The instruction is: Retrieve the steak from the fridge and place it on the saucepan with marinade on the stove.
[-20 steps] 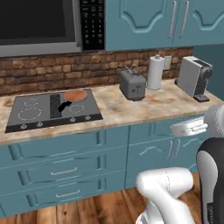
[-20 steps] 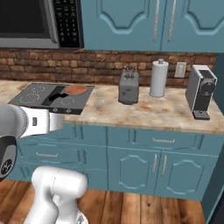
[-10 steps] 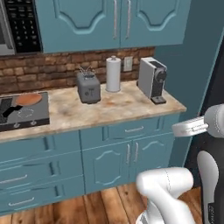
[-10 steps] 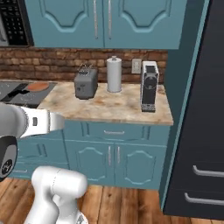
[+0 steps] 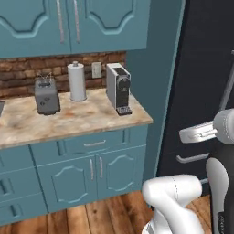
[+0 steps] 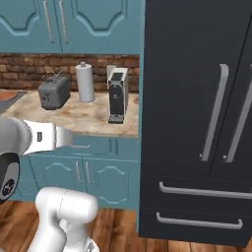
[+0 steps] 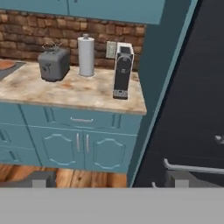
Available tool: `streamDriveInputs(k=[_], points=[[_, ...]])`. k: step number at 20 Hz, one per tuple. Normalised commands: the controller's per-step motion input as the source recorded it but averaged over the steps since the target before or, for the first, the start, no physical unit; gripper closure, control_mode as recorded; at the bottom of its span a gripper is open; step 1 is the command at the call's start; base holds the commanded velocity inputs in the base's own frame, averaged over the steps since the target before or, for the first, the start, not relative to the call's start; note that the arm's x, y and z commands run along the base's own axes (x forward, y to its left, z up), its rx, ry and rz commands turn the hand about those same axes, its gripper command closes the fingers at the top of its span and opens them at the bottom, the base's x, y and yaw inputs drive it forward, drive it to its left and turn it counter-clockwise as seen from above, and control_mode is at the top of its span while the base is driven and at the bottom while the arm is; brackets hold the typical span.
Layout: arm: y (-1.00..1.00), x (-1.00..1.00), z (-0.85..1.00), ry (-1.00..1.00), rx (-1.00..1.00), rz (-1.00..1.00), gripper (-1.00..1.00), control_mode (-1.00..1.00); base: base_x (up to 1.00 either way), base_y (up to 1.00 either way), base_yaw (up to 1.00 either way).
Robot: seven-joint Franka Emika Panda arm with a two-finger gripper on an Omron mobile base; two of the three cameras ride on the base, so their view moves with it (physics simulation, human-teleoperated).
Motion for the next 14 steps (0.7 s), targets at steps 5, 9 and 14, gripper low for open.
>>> streamDriveInputs(k=[5,9,14], points=[[0.0,0.0,0.0,0.0,0.0,0.0,-1.0,1.0,-0.18,-1.0,0.0],[0.0,0.0,0.0,0.0,0.0,0.0,-1.0,1.0,-0.21,-1.0,0.0],[0.0,0.0,0.0,0.0,0.0,0.0,-1.0,1.0,-0.16,-0.97,0.0]])
